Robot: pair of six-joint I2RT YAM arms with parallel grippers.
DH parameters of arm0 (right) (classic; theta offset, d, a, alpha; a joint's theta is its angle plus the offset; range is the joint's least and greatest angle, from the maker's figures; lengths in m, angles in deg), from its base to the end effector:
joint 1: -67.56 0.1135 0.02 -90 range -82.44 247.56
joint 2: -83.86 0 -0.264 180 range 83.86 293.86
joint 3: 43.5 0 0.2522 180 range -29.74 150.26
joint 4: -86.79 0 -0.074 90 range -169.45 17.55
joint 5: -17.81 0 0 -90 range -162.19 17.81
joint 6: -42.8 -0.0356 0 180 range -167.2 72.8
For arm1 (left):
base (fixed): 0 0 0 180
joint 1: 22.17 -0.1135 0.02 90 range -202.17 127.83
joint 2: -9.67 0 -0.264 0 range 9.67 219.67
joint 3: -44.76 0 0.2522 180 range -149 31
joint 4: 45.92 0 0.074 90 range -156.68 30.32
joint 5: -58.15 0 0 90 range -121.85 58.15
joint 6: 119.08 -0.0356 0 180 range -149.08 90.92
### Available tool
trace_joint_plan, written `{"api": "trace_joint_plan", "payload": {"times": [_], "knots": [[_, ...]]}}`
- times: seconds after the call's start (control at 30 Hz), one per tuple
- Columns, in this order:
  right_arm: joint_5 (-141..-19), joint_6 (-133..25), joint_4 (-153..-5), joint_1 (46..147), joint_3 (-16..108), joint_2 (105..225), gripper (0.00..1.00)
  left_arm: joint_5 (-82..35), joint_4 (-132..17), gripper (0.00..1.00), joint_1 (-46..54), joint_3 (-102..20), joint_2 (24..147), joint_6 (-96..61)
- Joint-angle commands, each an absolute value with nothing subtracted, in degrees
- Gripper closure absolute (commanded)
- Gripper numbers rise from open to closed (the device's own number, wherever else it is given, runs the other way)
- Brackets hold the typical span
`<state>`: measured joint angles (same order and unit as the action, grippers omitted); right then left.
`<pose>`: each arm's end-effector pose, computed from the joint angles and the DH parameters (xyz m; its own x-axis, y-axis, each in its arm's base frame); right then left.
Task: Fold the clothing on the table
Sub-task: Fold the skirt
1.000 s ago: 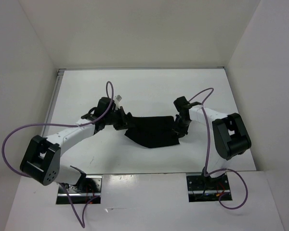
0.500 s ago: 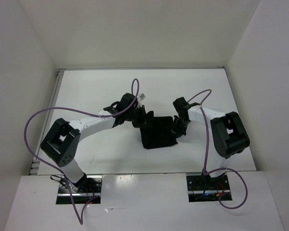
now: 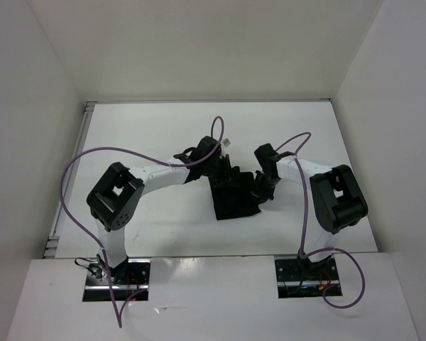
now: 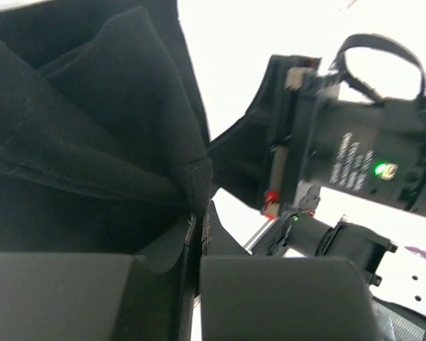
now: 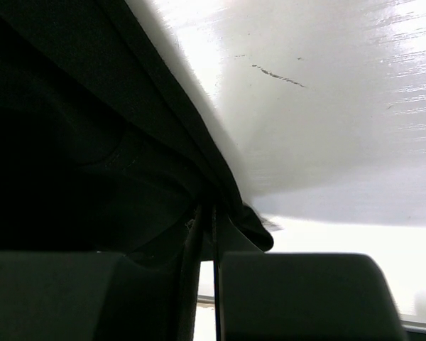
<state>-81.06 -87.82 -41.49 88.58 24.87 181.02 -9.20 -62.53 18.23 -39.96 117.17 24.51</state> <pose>0.2705 0.1098 0.1463 -0.9450 0.3260 -0.0261 0.3124 0.9235 0.2228 0.3068 -0.2791 0.1998 -0.9506 -0.1662 -0.2621 0.1006 0.6337 -0.7670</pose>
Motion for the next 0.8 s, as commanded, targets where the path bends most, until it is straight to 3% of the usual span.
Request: {"api": "trace_joint_plan", "payload": {"times": [0.0, 0.37, 0.4, 0.47, 0.5, 0.6, 0.77], "knots": [[-80.19, -87.89, -43.94, 89.54, 23.69, 182.82, 0.90, -8.04, -59.50, 1.00, 19.05, -44.05, 119.52, 26.38], [-80.19, -87.89, -43.94, 89.54, 23.69, 182.82, 0.90, -7.33, -59.42, 1.00, 21.33, -47.13, 124.27, 28.05], [-80.19, -87.89, -43.94, 89.54, 23.69, 182.82, 0.90, -7.33, -59.42, 0.89, 21.33, -47.13, 124.28, 28.05], [-78.44, -88.41, -43.32, 89.54, 24.22, 181.78, 0.90, -7.85, -59.42, 0.56, 21.33, -47.66, 124.28, 28.84], [-77.91, -89.20, -42.80, 89.54, 24.22, 180.99, 0.90, -7.86, -59.42, 0.46, 21.33, -47.66, 124.28, 28.84], [-75.98, -90.69, -40.53, 88.93, 24.22, 175.90, 0.88, -8.47, -57.23, 0.29, 21.33, -48.19, 123.75, 30.24], [-68.95, -94.48, -33.41, 86.28, 26.85, 164.91, 0.83, -6.37, -54.06, 0.23, 21.33, -51.79, 120.51, 32.62]]}}
